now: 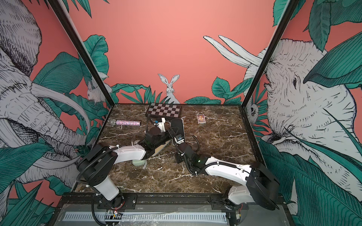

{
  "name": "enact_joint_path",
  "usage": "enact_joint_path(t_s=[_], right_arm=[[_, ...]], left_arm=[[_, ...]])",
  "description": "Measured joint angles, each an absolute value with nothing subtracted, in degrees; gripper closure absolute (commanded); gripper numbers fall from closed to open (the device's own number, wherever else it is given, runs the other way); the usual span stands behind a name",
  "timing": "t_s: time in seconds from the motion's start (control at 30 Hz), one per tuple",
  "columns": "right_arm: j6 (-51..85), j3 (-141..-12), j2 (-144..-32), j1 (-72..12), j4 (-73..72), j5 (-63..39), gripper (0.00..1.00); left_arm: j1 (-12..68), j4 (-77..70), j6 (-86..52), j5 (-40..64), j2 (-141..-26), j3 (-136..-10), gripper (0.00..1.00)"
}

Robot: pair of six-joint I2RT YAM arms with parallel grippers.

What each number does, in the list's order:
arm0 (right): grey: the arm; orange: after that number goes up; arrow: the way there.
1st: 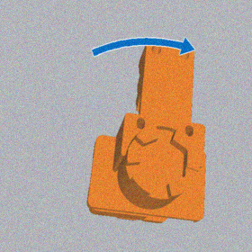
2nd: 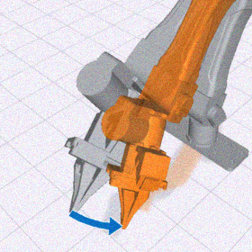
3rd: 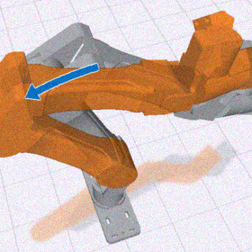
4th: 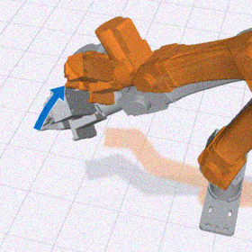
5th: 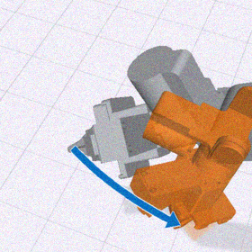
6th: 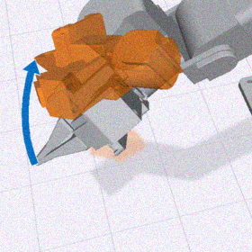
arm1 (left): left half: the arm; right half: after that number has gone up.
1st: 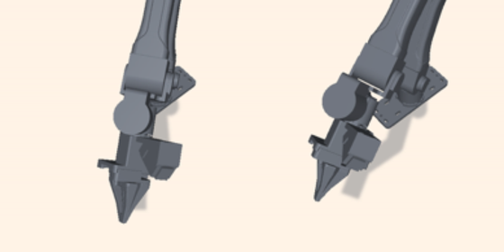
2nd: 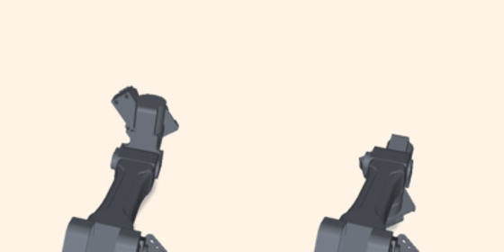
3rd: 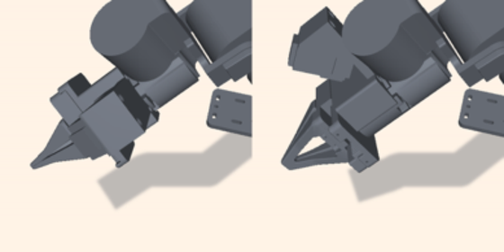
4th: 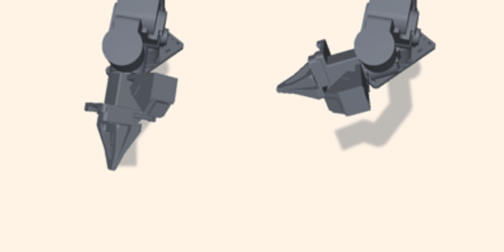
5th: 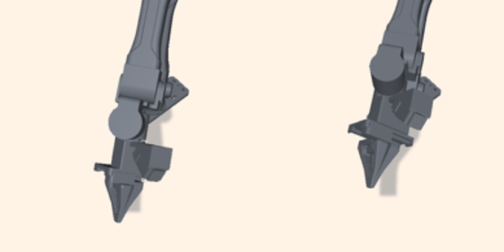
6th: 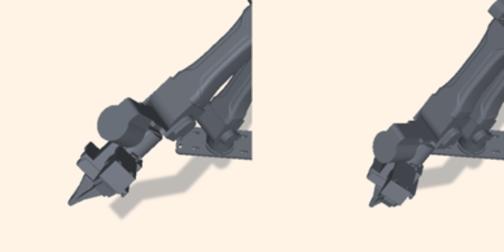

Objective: Put umbrellas into zippered umbrella sleeves
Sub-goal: Zip the zipper on the umbrella sleeve, then place the umbrella sleeve at the center of the board.

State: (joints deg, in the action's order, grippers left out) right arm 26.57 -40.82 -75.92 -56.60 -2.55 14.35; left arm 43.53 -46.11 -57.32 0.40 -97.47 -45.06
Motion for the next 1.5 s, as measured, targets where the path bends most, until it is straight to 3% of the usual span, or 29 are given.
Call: enact_joint_path(t_s=[0.17, 0.47, 0.97, 1.3, 1.4, 1.5], right_arm=[[34.35, -36.69, -74.76, -52.42, -2.48, 9.82, 1.0], [39.46, -33.8, -74.78, -47.2, 0.45, 3.44, 1.0], [22.22, -41.91, -80.68, -39.24, 10.83, 2.09, 1.0], [10.09, -45.6, -84.18, -37.71, 14.63, 2.96, 1.0], [8.36, -46.96, -84.47, -36.91, 16.05, 2.52, 1.0], [7.09, -48.21, -85.21, -35.83, 16.34, 3.25, 1.0]], left_arm=[[48.29, -48.73, -59.42, -7.86, -103.83, -44.77, 0.89], [51.72, -50.5, -63.66, -11.42, -108.92, -44.36, 0.61], [52.34, -40.36, -70.39, -9.82, -92.53, -33.3, 0.6], [52.49, -35.62, -74.24, -5.72, -89.23, -31.79, 0.6], [52.51, -34.76, -74.46, -4.45, -88.71, -31.77, 0.56], [52.58, -33.65, -74.43, -2.57, -88.66, -31.75, 0.46]])
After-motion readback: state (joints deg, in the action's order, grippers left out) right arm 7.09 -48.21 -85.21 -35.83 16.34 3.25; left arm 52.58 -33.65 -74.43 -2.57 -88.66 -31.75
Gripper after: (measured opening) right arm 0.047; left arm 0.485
